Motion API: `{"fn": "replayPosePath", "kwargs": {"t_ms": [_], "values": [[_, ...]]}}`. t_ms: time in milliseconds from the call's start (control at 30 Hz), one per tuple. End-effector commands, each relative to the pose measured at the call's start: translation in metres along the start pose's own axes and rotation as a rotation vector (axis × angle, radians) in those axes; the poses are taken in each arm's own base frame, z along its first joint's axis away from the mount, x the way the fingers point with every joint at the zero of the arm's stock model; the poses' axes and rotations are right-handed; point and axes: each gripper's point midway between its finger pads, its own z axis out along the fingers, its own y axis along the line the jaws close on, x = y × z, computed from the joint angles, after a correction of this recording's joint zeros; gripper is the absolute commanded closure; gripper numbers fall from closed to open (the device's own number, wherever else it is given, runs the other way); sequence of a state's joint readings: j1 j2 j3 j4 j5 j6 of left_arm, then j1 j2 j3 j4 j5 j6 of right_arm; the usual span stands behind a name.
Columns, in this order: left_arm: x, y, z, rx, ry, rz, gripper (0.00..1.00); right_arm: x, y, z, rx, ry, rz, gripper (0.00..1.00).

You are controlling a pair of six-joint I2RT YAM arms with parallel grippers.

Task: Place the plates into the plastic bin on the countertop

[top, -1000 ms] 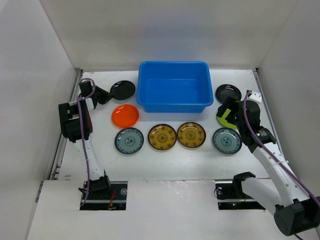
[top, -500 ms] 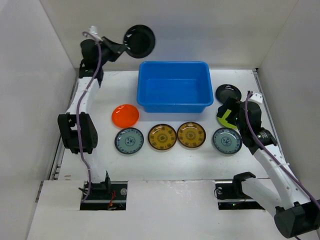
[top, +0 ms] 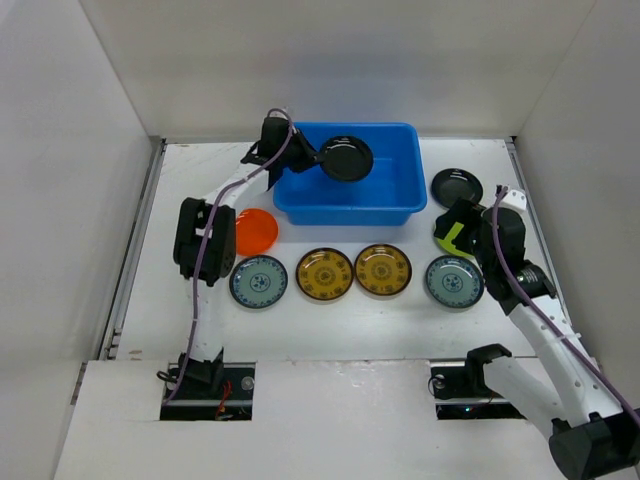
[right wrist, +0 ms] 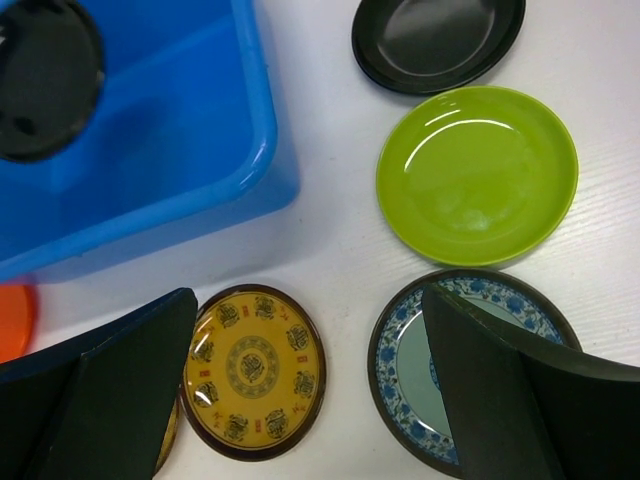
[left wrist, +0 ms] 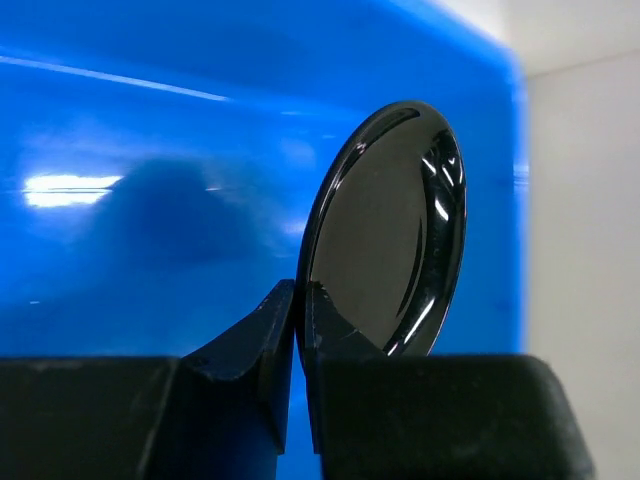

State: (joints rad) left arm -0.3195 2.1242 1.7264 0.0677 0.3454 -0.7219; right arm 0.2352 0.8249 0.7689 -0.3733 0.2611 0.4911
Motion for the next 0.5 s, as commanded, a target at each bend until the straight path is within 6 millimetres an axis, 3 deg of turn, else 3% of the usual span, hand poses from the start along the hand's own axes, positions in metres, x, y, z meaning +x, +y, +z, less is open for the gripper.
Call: {"fn": "replayPosePath", "kwargs": {"t_ms": [0, 200, 467], "values": [[-0.034, -0.026, -0.001, 0.009, -0.110, 0.064, 0.95, -0.006, 0.006, -0.005, -0.035, -0.030, 0.018, 0.00], [0.009, 0.000, 0.028, -0.071, -0.002, 0.114, 0.95, -0.003, 0.003, -0.009, -0.039, -0.029, 0.021, 0.00], [0.037, 0.026, 0.047, -0.123, 0.073, 0.141, 0.93, -0.009, 0.004, -0.004, -0.030, -0.034, 0.036, 0.00]]}}
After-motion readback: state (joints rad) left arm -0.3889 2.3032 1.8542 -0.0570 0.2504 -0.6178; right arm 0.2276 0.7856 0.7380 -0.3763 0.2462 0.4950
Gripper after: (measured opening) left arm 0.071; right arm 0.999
